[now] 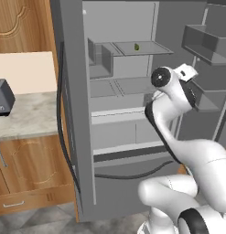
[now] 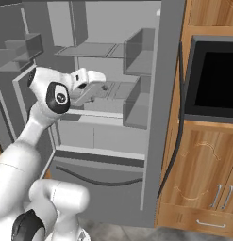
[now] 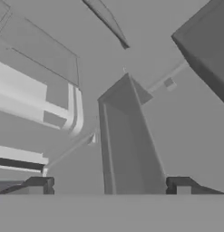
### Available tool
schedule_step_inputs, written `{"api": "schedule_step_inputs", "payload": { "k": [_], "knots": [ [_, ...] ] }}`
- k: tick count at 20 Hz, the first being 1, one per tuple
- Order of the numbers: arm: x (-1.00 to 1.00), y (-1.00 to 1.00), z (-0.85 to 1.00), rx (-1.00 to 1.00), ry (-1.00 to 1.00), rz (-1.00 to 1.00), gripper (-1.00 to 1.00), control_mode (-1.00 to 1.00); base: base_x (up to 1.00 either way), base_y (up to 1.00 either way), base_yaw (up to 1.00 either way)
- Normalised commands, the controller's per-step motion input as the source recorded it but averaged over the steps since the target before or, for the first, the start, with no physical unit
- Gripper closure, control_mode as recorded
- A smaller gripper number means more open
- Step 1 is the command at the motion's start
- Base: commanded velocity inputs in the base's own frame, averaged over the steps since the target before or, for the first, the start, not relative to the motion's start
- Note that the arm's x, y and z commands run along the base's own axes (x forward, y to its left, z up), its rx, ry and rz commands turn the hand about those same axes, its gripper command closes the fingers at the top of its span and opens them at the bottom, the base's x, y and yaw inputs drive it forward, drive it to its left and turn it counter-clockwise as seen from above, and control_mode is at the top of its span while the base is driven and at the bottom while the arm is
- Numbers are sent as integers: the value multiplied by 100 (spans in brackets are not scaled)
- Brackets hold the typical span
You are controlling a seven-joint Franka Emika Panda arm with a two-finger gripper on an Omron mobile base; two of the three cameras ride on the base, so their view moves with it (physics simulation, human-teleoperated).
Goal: There is a bowl on the dining counter. Grab a lemon wedge from the fridge and place it in the bowl. Then get the liquor bottle and glass cup from the cabinet and place them next to the bowl.
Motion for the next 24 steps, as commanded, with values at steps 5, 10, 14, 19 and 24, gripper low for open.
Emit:
{"api": "schedule_step_inputs", "payload": {
  "k": [5, 10, 14, 19, 24],
  "knots": [
    [-4, 3, 15, 50, 0, 11, -100, -100, 0, 0, 0],
    [0, 13, -2, 45, 5, 10, -100, -100, 0, 0, 0],
    [0, 44, -2, 14, 1, 9, -100, -100, 0, 0, 0],
    [0, 9, 0, 0, 0, 7, -100, -100, 0, 0, 0],
    [4, 0, 0, 0, 0, 3, -100, 100, 22, 0, 2]
  ]
}}
